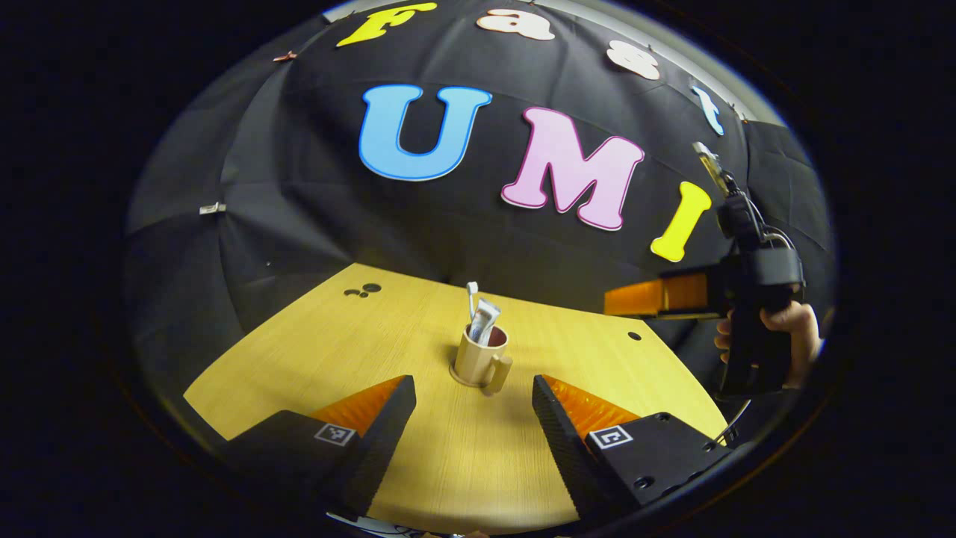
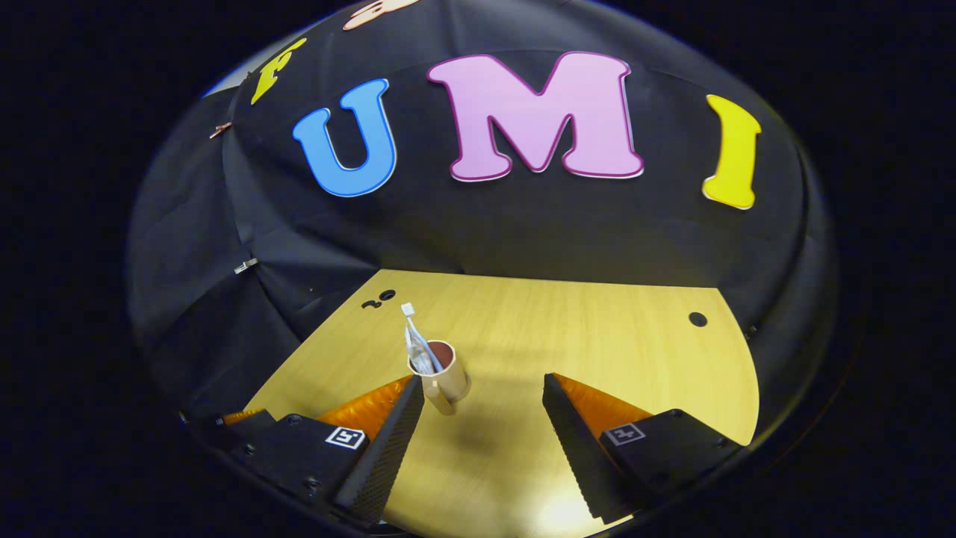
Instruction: Put the toothbrush and toothpaste on the desktop into the cup, then pick up the cup and place it on the coaster on the desktop.
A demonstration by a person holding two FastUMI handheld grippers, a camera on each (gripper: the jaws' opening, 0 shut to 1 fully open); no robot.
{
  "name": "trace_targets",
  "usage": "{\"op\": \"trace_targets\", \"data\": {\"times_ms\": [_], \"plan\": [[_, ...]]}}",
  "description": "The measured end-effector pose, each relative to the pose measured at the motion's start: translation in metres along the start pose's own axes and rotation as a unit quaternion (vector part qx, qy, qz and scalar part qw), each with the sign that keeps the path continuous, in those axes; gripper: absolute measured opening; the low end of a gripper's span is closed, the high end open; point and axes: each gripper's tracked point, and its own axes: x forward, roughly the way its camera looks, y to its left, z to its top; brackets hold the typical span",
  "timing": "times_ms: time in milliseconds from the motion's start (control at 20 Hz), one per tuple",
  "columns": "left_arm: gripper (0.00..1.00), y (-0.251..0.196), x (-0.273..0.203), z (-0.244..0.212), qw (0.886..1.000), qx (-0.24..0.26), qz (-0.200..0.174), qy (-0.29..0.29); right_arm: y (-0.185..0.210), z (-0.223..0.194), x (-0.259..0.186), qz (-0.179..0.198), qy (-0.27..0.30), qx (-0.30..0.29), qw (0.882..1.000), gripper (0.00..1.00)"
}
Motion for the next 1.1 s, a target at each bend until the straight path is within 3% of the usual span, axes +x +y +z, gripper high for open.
{"op": "trace_targets", "data": {"times_ms": [200, 450, 700, 1100], "plan": [[0.98, -0.022, 0.006, 0.015, 0.999, 0.017, -0.028, -0.011, -0.038, -0.010, -0.053, -0.051, -0.058, 0.049, 0.996, 0.98], [0.98, -0.044, 0.008, 0.009, 0.998, -0.007, -0.057, 0.025, -0.074, -0.058, -0.087, -0.100, -0.029, 0.089, 0.991, 0.99], [0.98, -0.060, 0.007, 0.014, 0.997, 0.015, -0.072, 0.020, -0.076, -0.071, -0.097, -0.100, -0.010, 0.091, 0.991, 0.98], [0.98, -0.052, 0.009, 0.021, 0.999, 0.017, -0.049, 0.009, -0.079, -0.066, -0.098, -0.100, -0.013, 0.082, 0.992, 0.99]]}}
